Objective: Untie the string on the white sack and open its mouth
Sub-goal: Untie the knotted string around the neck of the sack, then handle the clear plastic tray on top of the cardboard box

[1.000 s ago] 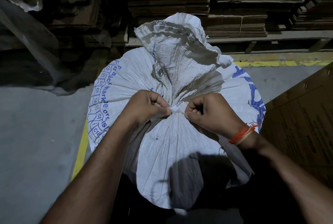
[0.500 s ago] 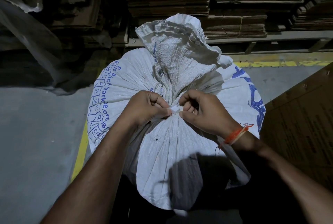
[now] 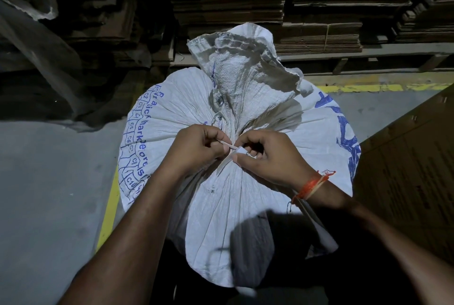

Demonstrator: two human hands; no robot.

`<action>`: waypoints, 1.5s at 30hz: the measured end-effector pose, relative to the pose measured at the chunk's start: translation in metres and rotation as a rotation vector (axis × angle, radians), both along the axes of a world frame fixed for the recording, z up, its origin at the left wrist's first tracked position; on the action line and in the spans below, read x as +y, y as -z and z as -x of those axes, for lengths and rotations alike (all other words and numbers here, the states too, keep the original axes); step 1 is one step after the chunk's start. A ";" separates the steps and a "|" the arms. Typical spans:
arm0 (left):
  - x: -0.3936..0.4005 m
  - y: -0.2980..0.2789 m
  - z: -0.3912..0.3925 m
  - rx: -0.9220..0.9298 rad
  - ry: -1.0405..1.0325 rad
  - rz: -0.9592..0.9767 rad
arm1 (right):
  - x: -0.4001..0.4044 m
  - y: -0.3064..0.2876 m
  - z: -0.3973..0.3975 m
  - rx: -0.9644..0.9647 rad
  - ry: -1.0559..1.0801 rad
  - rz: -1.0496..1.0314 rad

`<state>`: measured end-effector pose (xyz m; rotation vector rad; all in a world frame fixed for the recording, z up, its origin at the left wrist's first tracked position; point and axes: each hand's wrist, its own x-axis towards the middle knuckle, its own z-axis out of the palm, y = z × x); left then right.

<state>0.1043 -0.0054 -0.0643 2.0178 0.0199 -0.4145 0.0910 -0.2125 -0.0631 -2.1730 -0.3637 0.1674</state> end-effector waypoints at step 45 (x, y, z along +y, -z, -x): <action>-0.106 -0.039 0.036 -0.546 0.284 -0.538 | -0.094 -0.027 0.106 0.263 0.572 -0.050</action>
